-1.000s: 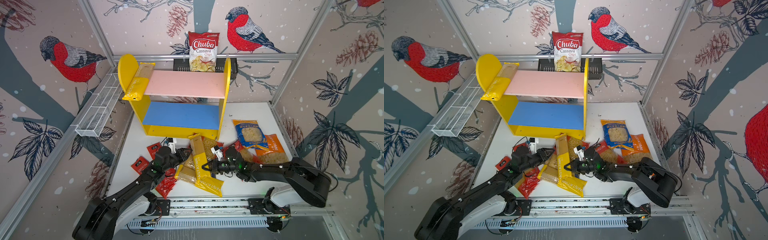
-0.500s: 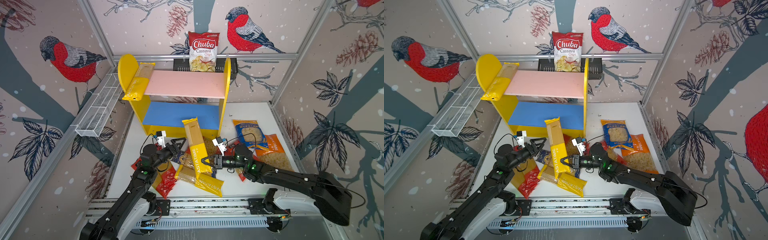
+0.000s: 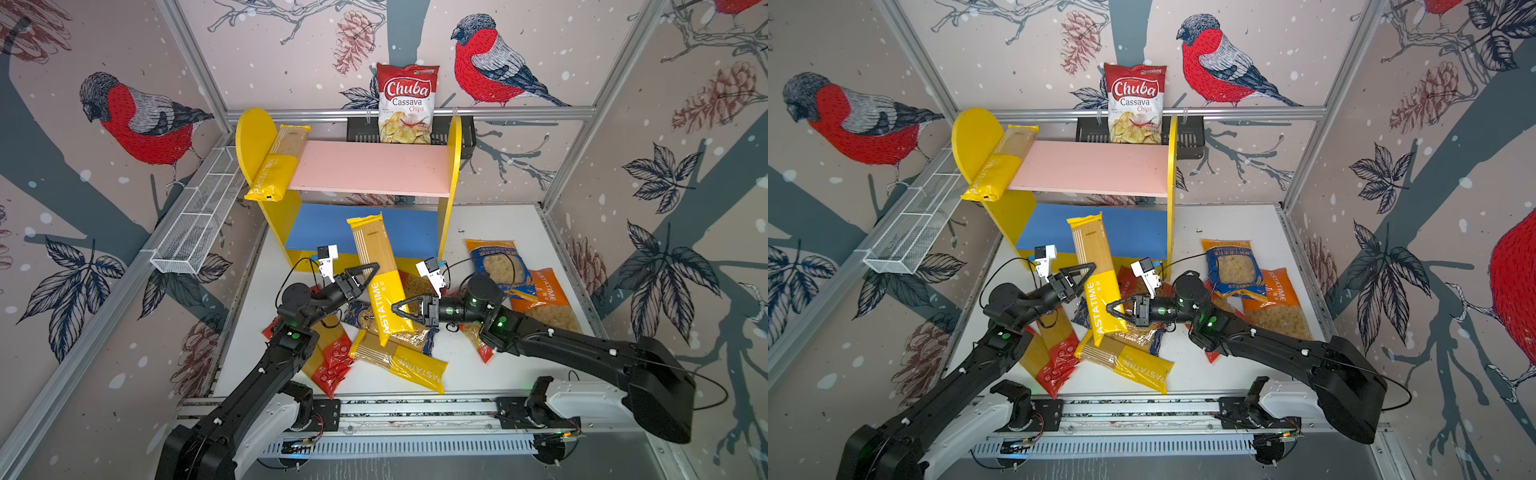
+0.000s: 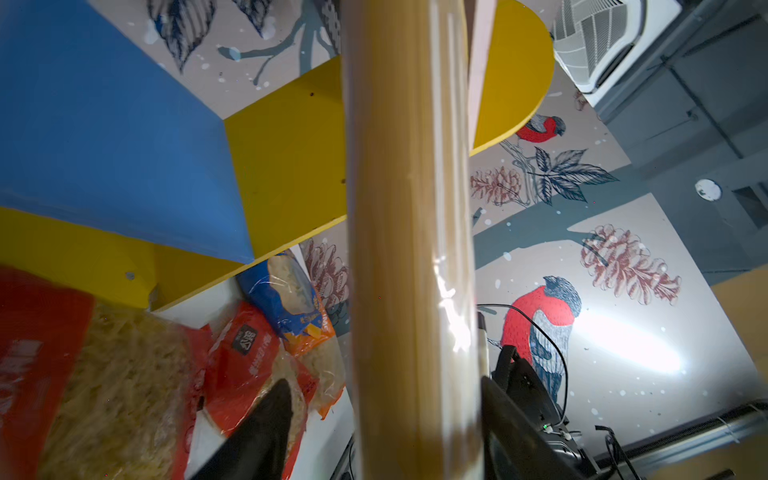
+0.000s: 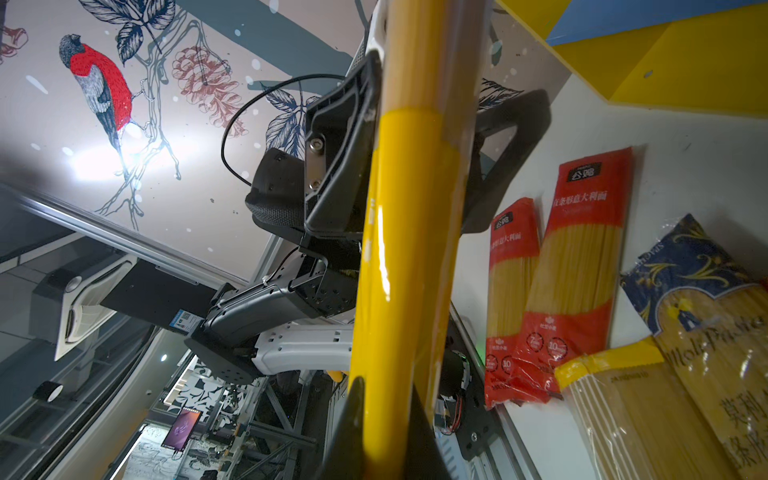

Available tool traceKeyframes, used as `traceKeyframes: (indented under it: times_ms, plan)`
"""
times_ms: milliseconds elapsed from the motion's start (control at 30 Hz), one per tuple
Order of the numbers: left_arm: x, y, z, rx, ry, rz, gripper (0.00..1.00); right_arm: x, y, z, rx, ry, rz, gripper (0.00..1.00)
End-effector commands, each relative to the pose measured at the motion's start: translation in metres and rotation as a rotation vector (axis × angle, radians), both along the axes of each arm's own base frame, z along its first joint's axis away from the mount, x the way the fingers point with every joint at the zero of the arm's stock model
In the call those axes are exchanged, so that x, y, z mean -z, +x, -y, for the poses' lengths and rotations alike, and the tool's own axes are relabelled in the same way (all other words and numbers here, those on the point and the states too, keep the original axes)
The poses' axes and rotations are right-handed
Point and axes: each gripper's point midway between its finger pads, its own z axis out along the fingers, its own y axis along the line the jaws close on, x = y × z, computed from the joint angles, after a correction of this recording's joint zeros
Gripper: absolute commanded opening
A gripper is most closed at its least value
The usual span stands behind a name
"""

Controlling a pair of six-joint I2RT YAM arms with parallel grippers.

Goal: Place and organize the pasta boxes and bags onto the shelf
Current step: 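Lift the upright spaghetti pack with both grippers toward the pink shelf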

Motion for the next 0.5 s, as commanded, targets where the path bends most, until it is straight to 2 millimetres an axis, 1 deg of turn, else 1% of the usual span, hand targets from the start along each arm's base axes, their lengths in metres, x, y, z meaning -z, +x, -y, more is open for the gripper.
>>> traceKeyframes:
  times_ms: [0, 133, 200, 300, 367, 467]
  plan:
    - [-0.032, -0.006, 0.005, 0.024, -0.022, 0.137, 0.60, -0.051, -0.006, 0.001, -0.022, 0.172, 0.184, 0.00]
    - [-0.043, -0.001, 0.008, 0.023, -0.004, 0.173, 0.40, -0.050, -0.002, -0.001, -0.009, 0.162, 0.184, 0.01]
    - [-0.047, 0.001, 0.009, 0.024, 0.009, 0.187, 0.31, -0.049, 0.001, -0.002, 0.002, 0.152, 0.180, 0.06]
    - [-0.058, 0.002, 0.010, 0.024, 0.016, 0.223, 0.19, -0.043, 0.007, -0.004, 0.028, 0.115, 0.176, 0.18]
    - [-0.069, 0.003, 0.011, 0.022, 0.022, 0.248, 0.14, -0.036, 0.010, -0.005, 0.044, 0.088, 0.178, 0.30]
    - [-0.084, 0.007, 0.011, 0.011, 0.037, 0.289, 0.09, -0.026, 0.013, -0.005, 0.064, 0.050, 0.179, 0.45]
